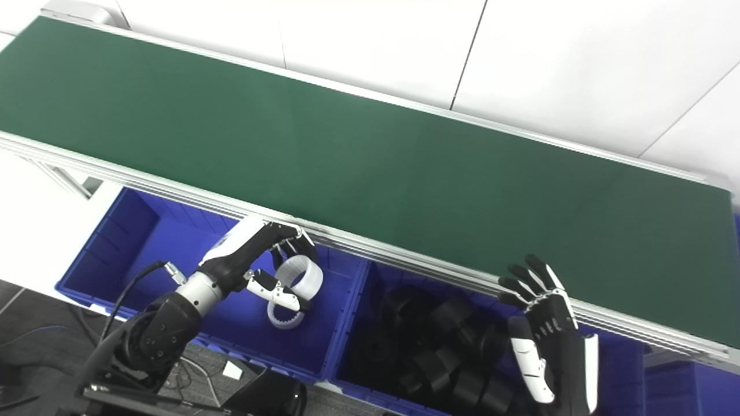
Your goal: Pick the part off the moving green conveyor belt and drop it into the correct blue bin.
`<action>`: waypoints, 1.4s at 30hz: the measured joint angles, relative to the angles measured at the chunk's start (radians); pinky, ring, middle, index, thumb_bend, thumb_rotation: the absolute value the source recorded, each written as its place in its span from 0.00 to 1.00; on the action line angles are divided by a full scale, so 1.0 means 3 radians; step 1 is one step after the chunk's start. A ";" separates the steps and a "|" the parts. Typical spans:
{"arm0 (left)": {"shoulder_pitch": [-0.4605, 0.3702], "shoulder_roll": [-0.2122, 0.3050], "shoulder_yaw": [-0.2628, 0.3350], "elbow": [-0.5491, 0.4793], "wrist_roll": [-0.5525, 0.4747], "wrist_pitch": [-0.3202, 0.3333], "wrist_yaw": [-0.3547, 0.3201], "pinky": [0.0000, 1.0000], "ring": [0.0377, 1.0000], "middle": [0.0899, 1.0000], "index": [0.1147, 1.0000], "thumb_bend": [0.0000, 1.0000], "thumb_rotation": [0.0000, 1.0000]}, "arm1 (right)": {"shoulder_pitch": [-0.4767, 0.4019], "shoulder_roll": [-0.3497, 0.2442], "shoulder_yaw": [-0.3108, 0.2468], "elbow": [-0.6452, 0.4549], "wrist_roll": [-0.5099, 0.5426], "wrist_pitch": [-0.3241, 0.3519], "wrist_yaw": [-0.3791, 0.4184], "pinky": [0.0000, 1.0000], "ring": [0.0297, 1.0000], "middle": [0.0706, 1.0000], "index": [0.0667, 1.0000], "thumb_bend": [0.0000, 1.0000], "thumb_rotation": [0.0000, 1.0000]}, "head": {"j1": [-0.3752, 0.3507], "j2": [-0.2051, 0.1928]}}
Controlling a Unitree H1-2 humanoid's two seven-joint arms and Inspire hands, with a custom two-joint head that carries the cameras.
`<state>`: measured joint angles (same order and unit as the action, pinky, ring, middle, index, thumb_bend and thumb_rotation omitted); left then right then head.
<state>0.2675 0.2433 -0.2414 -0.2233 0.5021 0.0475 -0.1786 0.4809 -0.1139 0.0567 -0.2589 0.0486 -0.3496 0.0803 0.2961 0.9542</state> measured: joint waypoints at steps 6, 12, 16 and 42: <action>0.0002 0.0025 0.0016 -0.0003 -0.0003 -0.0014 0.0008 0.39 0.43 0.43 0.43 0.48 0.00 | 0.0000 -0.0011 -0.0009 -0.0002 0.0001 0.0003 0.0000 0.64 0.72 0.78 0.84 0.61 0.69 | 0.0010 0.0010; 0.0014 0.0025 0.0071 -0.0016 -0.0069 -0.0013 0.0008 0.41 0.43 0.43 0.42 0.48 0.00 | 0.0000 -0.0013 -0.0010 -0.0002 0.0019 0.0037 0.0003 0.64 0.73 0.78 0.85 0.61 0.70 | -0.0005 0.0010; 0.0025 0.0026 0.0112 -0.0061 -0.0146 -0.0011 0.0002 0.41 0.43 0.43 0.43 0.48 0.00 | -0.0001 -0.0013 -0.0014 -0.0002 0.0016 0.0037 0.0003 0.64 0.72 0.78 0.84 0.61 0.69 | -0.0010 0.0010; 0.0021 0.0176 0.0121 -0.0327 -0.0288 0.0374 -0.0438 0.61 0.65 0.62 0.56 0.92 0.00 | -0.0002 -0.0012 -0.0018 -0.0017 0.0032 0.0091 0.0006 0.64 0.72 0.78 0.85 0.61 0.69 | -0.0036 -0.0015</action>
<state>0.2736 0.2962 -0.2050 -0.3213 0.4157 0.1597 -0.3102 0.4803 -0.1176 0.0512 -0.2640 0.0581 -0.3224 0.0820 0.2853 0.9495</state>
